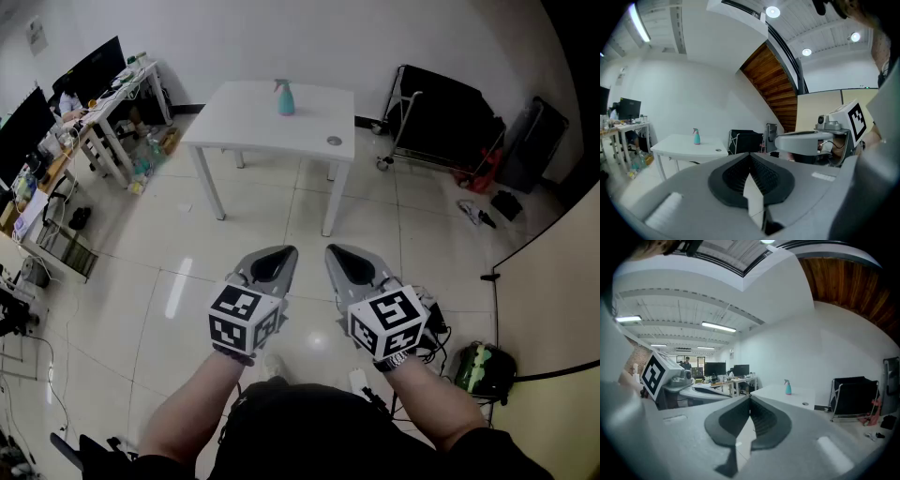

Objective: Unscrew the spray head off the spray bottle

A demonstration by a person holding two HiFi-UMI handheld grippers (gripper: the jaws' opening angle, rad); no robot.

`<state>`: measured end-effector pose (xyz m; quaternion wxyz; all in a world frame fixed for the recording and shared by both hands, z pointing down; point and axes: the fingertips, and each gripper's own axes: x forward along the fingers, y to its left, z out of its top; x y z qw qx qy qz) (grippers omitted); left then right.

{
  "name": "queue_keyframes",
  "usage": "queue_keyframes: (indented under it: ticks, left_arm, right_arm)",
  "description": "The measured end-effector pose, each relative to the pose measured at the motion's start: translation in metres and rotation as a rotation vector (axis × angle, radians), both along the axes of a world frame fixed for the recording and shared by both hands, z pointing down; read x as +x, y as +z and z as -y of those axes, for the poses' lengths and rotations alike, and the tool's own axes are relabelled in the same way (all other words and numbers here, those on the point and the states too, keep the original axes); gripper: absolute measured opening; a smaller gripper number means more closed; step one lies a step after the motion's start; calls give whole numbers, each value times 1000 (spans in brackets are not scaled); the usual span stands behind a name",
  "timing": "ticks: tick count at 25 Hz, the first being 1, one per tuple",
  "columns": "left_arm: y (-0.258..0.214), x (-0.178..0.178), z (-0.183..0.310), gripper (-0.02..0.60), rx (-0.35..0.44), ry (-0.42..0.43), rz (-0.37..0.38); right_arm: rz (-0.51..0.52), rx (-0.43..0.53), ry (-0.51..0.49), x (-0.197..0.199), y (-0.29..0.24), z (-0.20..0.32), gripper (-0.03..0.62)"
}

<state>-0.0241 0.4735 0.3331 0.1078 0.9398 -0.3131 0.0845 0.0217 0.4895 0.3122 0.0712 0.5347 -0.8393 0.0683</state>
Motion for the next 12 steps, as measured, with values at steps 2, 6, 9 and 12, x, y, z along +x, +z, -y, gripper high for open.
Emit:
queue_keyframes:
  ticks: [2, 6, 9, 12]
  left_arm:
    - [0, -8, 14, 11, 0, 0, -3]
    - [0, -25, 42, 11, 0, 2, -8]
    - [4, -38, 58, 11, -6, 10, -10]
    - [6, -51, 73, 11, -10, 16, -12]
  right_arm:
    - [-5, 1, -2, -9, -1, 15, -9]
    - [-15, -1, 0, -26, -1, 42, -9]
    - [-27, -4, 5, -39, 1, 60, -9]
    - [-42, -9, 8, -53, 2, 74, -9]
